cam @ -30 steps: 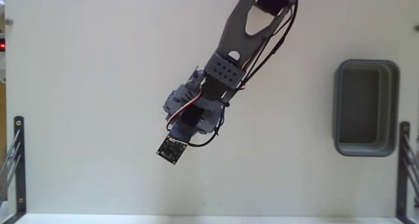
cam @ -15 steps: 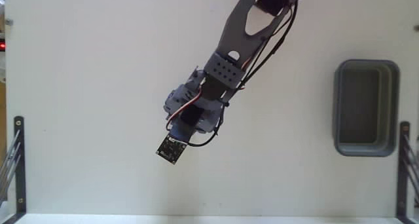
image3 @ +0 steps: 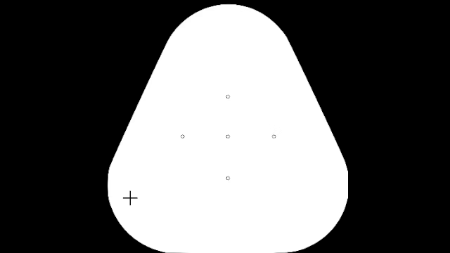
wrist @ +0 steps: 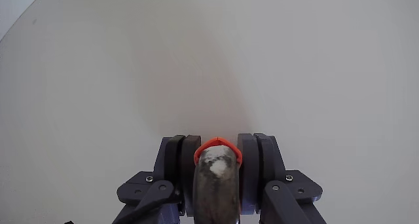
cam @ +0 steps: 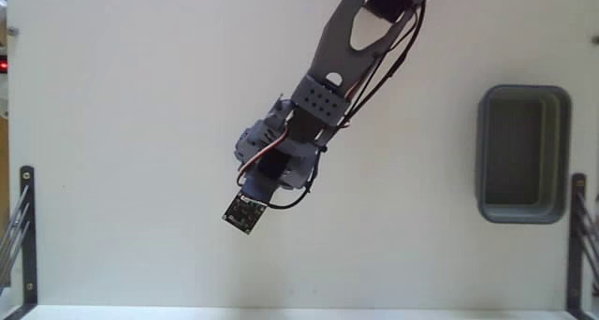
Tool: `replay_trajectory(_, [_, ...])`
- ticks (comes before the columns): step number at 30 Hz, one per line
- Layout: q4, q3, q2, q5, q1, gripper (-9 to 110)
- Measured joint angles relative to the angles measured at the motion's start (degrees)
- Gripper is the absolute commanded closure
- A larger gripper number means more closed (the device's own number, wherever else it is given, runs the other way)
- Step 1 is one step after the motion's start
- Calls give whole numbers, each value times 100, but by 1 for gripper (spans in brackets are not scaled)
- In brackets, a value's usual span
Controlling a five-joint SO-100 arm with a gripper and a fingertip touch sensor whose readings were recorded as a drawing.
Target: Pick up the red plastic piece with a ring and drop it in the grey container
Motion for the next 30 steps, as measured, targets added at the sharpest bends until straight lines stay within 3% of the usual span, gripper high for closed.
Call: replay_trajectory(30, [0, 0, 0, 0, 0, 73])
